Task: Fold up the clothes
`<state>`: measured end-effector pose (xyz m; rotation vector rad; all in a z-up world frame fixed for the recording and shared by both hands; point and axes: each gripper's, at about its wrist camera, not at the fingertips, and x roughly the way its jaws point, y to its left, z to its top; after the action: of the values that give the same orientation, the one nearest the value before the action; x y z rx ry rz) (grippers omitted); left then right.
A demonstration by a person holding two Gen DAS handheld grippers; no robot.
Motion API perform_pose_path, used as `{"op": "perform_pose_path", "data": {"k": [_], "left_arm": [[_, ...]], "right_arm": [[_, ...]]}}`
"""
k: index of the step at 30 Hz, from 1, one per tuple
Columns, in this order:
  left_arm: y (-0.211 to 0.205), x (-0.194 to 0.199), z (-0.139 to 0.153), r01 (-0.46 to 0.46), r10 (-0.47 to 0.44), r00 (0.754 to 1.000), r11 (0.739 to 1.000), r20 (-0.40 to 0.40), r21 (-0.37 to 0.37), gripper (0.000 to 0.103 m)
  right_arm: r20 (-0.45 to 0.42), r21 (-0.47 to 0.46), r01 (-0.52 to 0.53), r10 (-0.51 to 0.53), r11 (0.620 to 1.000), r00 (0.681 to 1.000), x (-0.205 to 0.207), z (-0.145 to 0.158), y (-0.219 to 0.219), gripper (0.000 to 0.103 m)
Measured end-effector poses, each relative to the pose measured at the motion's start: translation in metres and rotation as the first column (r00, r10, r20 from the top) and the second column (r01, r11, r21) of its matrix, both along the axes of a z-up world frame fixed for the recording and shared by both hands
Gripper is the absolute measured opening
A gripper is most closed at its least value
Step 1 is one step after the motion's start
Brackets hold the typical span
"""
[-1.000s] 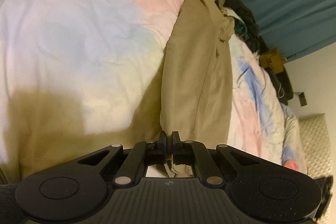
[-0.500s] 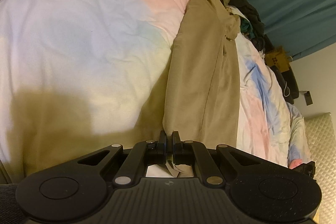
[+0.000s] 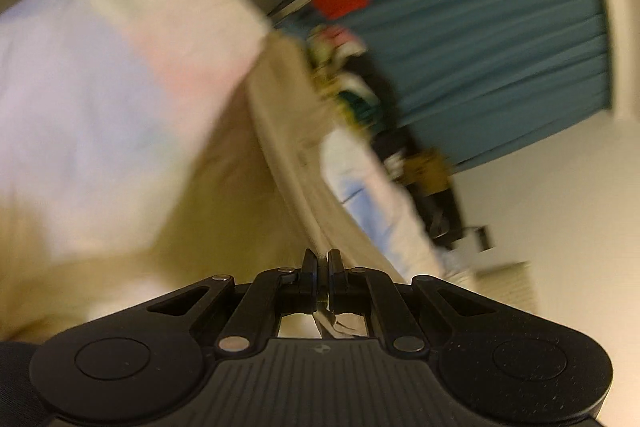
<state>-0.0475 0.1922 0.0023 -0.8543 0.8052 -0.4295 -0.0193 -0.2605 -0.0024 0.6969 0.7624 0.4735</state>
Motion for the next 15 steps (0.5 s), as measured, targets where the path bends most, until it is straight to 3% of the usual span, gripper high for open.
{"op": "perform_pose_path", "data": {"k": [2, 5, 11, 15], "left_arm": [[-0.002, -0.009, 0.016, 0.003, -0.002, 0.999, 1.0, 0.047, -0.022, 0.005], [-0.003, -0.036, 0.014, 0.006, -0.004, 0.998, 0.999, 0.059, -0.032, 0.005], [-0.002, -0.084, -0.029, -0.003, -0.002, 0.999, 0.995, -0.051, -0.101, 0.005], [-0.006, -0.059, -0.035, -0.025, 0.021, 0.998, 0.997, -0.058, -0.075, 0.005]], "right_arm": [[0.045, 0.012, 0.003, -0.004, 1.0, 0.999, -0.011, 0.014, -0.006, 0.007], [0.066, 0.026, 0.004, -0.006, 1.0, 0.998, -0.036, 0.013, -0.01, 0.007], [-0.024, 0.089, 0.011, -0.009, 0.996, 1.0, -0.084, -0.034, -0.02, 0.007], [-0.054, 0.114, 0.038, -0.032, 0.993, 0.998, -0.07, -0.048, -0.024, 0.007]]}}
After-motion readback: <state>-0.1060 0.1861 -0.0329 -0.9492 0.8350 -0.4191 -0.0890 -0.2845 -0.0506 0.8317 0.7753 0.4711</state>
